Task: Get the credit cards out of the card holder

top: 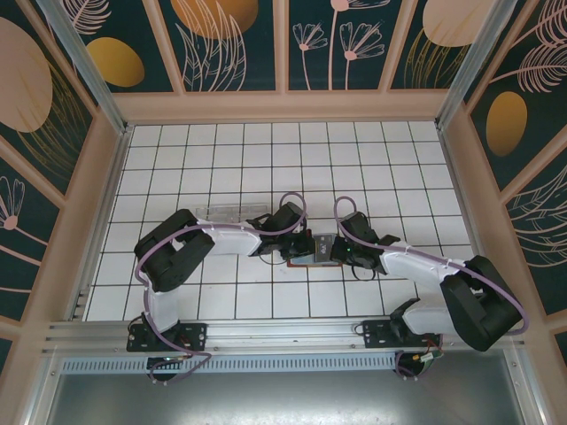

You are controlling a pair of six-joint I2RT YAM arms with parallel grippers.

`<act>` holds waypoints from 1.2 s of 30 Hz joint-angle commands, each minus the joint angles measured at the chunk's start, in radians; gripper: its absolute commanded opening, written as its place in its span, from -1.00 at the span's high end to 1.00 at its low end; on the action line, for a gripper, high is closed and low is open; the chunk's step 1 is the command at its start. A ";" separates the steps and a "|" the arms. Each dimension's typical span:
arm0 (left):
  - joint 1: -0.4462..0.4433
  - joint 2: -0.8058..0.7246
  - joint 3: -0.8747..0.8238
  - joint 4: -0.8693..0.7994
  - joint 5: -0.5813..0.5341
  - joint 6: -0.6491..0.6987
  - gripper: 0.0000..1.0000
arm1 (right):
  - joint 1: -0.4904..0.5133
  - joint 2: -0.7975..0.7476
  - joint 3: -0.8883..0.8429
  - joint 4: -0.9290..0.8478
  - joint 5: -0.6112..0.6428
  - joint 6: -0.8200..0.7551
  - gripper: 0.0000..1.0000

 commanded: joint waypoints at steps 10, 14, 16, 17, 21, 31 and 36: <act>-0.005 -0.078 -0.067 0.022 0.025 0.025 1.00 | -0.001 0.038 -0.037 0.005 -0.046 0.030 0.90; 0.003 -0.099 -0.087 0.013 0.015 0.034 1.00 | -0.014 0.034 -0.044 0.004 -0.049 0.030 0.91; 0.004 -0.104 -0.091 0.012 0.014 0.037 1.00 | -0.017 0.031 -0.044 0.005 -0.050 0.030 0.91; 0.004 -0.106 -0.091 0.014 0.016 0.038 1.00 | -0.019 0.028 -0.043 0.002 -0.049 0.028 0.91; 0.005 -0.122 -0.090 0.013 0.014 0.047 1.00 | -0.023 0.021 -0.032 -0.006 -0.054 0.017 0.90; 0.017 -0.117 -0.093 -0.003 -0.010 0.063 1.00 | -0.021 -0.088 0.062 -0.095 -0.032 -0.028 0.64; 0.020 -0.109 -0.100 -0.011 -0.029 0.065 0.99 | -0.020 -0.093 0.070 -0.059 -0.096 -0.027 0.51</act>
